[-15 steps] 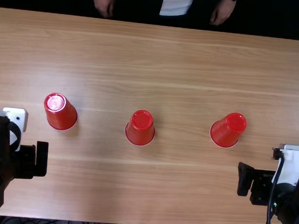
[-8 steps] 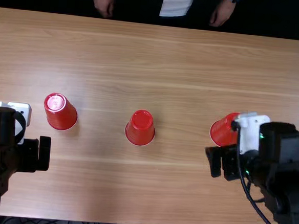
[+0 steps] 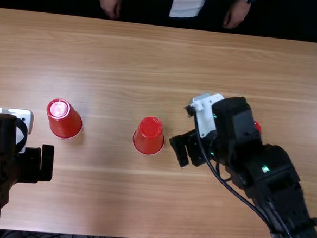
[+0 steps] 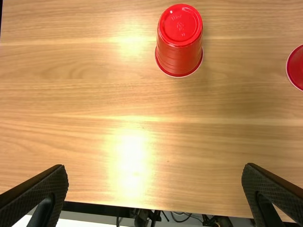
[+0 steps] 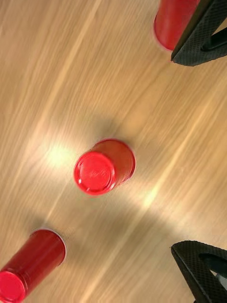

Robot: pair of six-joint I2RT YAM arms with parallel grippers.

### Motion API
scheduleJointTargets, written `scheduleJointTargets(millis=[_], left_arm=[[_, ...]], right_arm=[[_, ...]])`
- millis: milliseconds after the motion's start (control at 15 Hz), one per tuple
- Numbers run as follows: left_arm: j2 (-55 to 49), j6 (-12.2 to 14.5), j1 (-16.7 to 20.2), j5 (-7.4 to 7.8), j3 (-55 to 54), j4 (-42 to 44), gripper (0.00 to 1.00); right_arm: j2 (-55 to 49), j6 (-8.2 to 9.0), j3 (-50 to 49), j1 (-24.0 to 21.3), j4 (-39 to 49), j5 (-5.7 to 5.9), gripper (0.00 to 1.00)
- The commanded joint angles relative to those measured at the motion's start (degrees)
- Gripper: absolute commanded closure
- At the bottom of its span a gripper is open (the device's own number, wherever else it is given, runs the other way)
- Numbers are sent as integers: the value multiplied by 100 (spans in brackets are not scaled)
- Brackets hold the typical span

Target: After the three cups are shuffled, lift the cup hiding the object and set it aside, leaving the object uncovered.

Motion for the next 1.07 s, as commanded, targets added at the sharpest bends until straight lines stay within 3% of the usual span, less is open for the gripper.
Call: scheduleJointTargets(millis=[0, 1000], left_arm=[[17, -29, -35, 44, 11, 8, 0], [-9, -29, -44, 44, -279, 103, 0]], right_arm=[[229, 204, 181, 179, 151, -82, 0], [2435, 215, 198, 644, 1258, -72, 0]])
